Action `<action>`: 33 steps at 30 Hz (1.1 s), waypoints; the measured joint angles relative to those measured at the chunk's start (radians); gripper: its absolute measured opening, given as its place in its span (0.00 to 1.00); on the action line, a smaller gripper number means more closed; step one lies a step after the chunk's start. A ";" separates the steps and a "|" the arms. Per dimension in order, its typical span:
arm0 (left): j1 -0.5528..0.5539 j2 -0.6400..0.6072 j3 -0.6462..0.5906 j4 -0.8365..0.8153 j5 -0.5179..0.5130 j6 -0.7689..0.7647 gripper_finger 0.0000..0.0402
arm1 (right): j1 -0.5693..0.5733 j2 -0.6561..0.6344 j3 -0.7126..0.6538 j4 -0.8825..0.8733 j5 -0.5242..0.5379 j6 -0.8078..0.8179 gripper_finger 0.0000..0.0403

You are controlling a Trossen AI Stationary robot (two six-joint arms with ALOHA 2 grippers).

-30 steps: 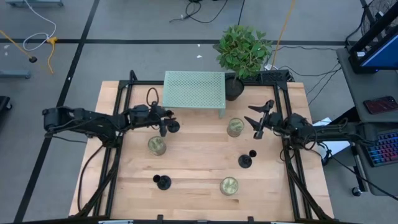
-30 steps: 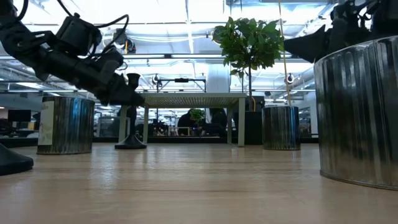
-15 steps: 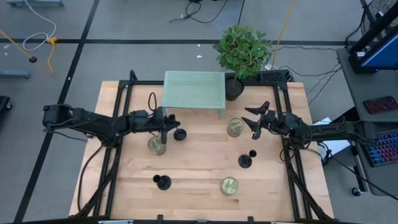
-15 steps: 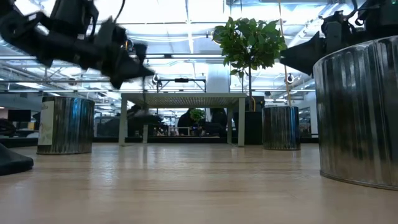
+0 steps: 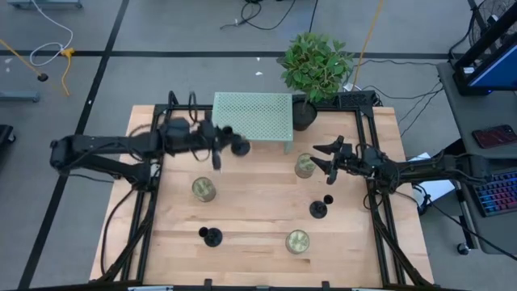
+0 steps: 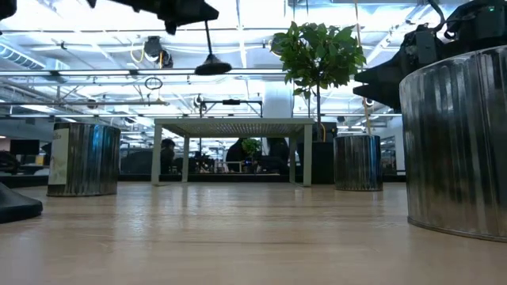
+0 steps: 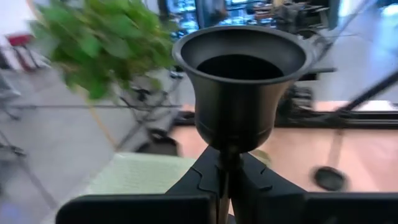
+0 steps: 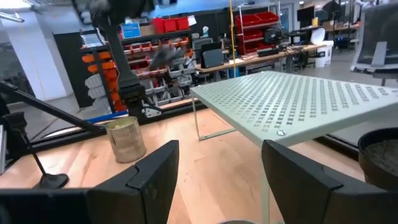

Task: Pick & Place candle stick holders
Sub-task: Put the top candle holder on the shelf

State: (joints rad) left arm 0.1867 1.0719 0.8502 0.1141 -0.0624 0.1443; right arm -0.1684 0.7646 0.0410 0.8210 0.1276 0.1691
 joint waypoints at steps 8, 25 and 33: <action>0.307 0.074 0.059 -0.005 0.189 -0.013 0.03 | 0.000 0.047 0.000 0.036 0.000 0.003 0.55; 0.721 0.333 0.058 0.141 0.485 -0.053 0.03 | 0.000 0.154 0.000 0.107 0.002 -0.001 0.55; 0.734 0.347 0.058 0.150 0.485 -0.051 0.05 | 0.000 0.203 0.000 0.119 0.002 0.002 0.55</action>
State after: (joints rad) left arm 0.9211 1.4185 0.9081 0.2646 0.4225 0.0933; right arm -0.1684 0.9679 0.0410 0.9401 0.1295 0.1711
